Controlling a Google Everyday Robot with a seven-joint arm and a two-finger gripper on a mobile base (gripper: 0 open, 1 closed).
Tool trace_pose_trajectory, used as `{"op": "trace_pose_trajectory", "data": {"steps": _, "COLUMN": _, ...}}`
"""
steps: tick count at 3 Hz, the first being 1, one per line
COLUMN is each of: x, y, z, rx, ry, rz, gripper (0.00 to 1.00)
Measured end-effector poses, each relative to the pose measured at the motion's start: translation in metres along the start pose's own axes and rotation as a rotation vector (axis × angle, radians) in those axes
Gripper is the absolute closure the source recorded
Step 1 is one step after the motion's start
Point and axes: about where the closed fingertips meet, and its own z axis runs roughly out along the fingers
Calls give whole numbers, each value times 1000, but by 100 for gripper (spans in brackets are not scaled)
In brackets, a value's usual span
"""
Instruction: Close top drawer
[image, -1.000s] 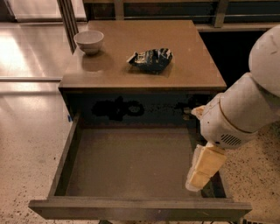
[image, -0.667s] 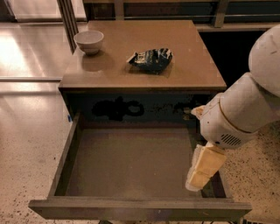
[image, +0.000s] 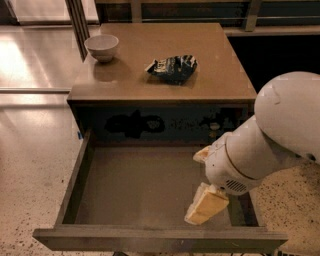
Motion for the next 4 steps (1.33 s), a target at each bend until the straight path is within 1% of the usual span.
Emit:
{"op": "trace_pose_trajectory", "data": {"steps": 1, "x": -13, "y": 36, "z": 47, "rx": -75, "ry": -34, "rz": -19, "gripper": 49}}
{"op": "trace_pose_trajectory", "data": {"steps": 2, "x": -11, "y": 40, "z": 51, "rx": -83, "ry": -29, "rz": -19, "gripper": 80}}
{"op": "trace_pose_trajectory", "data": {"steps": 3, "x": -11, "y": 40, "z": 51, "rx": -83, "ry": -29, "rz": -19, "gripper": 100}}
{"op": "trace_pose_trajectory", "data": {"steps": 4, "x": -11, "y": 41, "z": 51, "rx": -83, "ry": -28, "rz": -19, "gripper": 100}}
